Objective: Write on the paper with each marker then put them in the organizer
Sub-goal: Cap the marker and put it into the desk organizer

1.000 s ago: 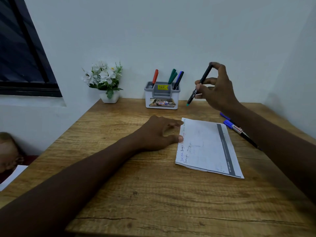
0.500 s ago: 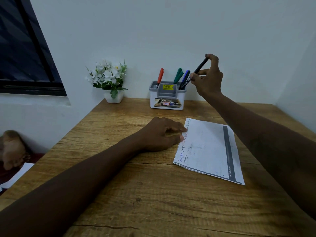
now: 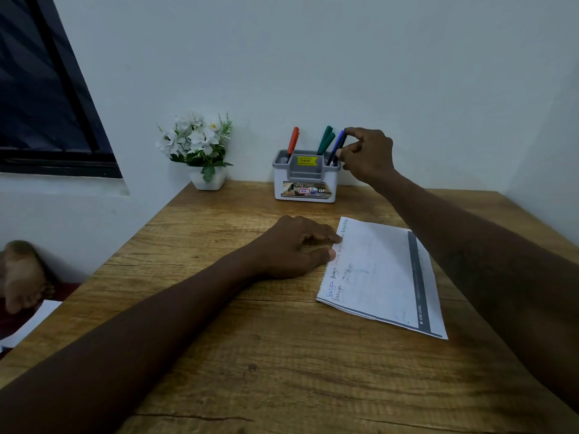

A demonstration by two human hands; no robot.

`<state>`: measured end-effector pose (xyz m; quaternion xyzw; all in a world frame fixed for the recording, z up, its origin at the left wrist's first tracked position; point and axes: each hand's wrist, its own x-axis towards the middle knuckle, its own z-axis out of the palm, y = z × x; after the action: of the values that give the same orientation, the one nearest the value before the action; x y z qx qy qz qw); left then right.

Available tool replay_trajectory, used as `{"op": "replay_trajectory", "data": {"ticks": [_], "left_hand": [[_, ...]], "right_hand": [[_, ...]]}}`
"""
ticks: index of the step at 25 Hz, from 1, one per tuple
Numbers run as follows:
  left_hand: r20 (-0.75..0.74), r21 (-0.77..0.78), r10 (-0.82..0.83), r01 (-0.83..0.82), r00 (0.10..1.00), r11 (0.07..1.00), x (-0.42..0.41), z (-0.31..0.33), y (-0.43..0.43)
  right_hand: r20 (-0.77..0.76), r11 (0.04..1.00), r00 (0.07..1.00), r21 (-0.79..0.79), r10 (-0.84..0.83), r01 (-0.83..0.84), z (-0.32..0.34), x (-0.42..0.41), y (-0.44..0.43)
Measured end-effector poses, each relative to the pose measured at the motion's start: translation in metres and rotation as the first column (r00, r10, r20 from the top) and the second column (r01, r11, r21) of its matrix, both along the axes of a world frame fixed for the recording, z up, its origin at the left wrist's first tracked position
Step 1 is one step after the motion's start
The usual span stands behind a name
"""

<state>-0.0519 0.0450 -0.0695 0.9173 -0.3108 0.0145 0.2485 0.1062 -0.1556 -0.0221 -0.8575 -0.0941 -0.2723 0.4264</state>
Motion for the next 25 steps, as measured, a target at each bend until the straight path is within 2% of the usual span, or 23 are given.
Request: {"op": "replay_trajectory", "data": {"ticks": [4, 8, 11, 16, 20, 25], "left_hand": [[0.026, 0.022, 0.003, -0.004, 1.000, 1.000, 0.000, 0.001, 0.000], [0.037, -0.026, 0.004, -0.003, 0.999, 1.000, -0.002, 0.001, -0.002], [0.099, -0.080, 0.019, -0.011, 0.995, 0.997, -0.003, -0.002, -0.006], [0.178, -0.081, 0.029, -0.015, 0.984, 0.997, -0.006, -0.004, -0.018], [0.162, -0.134, 0.030, -0.008, 0.986, 0.991, -0.011, -0.002, -0.019], [0.130, -0.092, 0.012, 0.001, 0.991, 0.996, -0.010, -0.001, -0.019]], "right_hand": [[0.037, 0.998, 0.998, -0.044, -0.050, 0.052, -0.003, -0.027, -0.002], [0.090, 0.988, 0.994, -0.148, 0.057, -0.043, -0.002, -0.076, -0.024], [-0.006, 0.986, 0.999, -0.157, 0.048, -0.049, -0.002, -0.111, -0.061], [-0.158, 0.960, 0.974, -0.253, -0.161, 0.118, -0.011, -0.149, -0.127], [-0.324, 0.904, 0.881, -0.366, -0.345, 0.220, -0.010, -0.155, -0.156], [-0.379, 0.839, 0.799, -0.474, -0.467, 0.266, -0.014, -0.150, -0.169]]}}
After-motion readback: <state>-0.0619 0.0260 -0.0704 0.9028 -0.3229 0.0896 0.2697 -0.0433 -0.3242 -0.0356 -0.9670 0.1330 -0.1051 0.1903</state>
